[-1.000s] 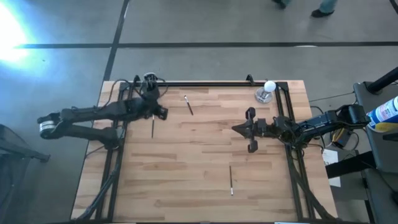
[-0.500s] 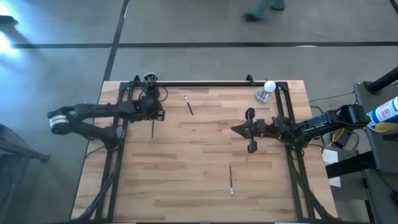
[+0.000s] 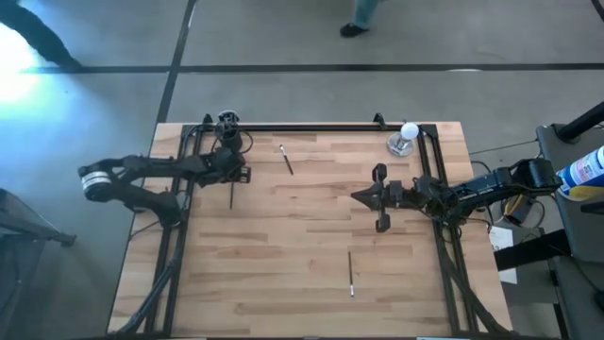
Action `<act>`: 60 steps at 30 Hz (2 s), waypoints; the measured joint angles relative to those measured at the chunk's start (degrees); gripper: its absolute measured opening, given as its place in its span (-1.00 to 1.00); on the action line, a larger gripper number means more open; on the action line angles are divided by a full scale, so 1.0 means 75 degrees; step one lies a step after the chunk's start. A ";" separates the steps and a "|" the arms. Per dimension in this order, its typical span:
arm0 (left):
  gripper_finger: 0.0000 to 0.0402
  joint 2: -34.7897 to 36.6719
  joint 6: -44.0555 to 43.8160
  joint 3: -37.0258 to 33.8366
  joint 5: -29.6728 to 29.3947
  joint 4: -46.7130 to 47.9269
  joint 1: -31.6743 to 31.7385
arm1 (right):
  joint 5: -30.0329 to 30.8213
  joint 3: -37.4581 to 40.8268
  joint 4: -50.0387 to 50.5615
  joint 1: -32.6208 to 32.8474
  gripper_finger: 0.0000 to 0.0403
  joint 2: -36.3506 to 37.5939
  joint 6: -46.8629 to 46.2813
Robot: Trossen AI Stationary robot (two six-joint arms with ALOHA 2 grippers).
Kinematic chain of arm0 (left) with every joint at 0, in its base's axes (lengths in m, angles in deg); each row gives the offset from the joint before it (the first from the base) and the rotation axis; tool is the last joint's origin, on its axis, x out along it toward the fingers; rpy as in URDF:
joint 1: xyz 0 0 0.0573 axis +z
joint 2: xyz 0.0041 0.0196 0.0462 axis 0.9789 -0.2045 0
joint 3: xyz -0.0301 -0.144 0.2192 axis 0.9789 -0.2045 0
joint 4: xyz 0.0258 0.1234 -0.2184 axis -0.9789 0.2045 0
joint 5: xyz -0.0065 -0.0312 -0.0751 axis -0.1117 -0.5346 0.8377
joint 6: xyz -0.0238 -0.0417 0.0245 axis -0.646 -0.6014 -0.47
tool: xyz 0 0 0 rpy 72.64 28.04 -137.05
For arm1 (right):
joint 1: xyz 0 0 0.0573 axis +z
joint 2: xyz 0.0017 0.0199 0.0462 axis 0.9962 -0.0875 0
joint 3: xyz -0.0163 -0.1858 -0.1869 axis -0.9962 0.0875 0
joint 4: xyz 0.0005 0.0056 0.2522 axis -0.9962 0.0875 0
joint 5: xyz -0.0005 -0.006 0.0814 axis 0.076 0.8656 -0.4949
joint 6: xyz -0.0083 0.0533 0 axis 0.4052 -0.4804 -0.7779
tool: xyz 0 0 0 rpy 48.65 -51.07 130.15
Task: Put items in baskets/containers
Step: Put the brow brush into the pen holder
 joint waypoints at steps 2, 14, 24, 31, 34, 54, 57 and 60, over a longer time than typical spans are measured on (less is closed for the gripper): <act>-0.35 -0.0083 0.0054 0.0000 -0.0013 -0.0083 0.0055 | 0.0000 0.0000 -0.0002 -0.0003 -0.96 0.0001 0.0000; -0.64 -0.0791 0.0273 0.0023 -0.0038 -0.0403 0.0131 | 0.0003 -0.0003 -0.0048 0.0000 -0.96 0.0003 -0.0029; -0.99 0.0501 0.0644 -0.0009 0.0119 -0.0347 0.0132 | 0.0006 -0.0003 -0.0053 0.0000 -0.96 0.0003 -0.0029; -1.00 0.1981 0.0640 -0.0006 -0.0338 -0.0362 -0.0002 | 0.0009 -0.0003 -0.0050 -0.0003 -0.96 0.0003 -0.0029; -1.00 0.2498 0.0751 -0.0003 -0.0609 -0.0583 -0.0169 | 0.0009 -0.0003 -0.0048 -0.0003 -0.96 0.0003 -0.0029; -1.00 0.1585 0.4673 0.0006 -0.1037 -0.6724 -0.0667 | 0.0012 -0.0006 -0.0050 0.0000 -0.96 0.0003 -0.0023; -1.00 0.1249 0.5678 0.0004 -0.1543 -0.7579 -0.0561 | 0.0009 -0.0006 -0.0050 0.0000 -0.96 0.0003 -0.0026; -1.00 0.0934 0.6583 -0.0085 -0.1743 -0.8635 -0.0319 | 0.0009 -0.0006 -0.0050 0.0000 -0.96 0.0003 -0.0026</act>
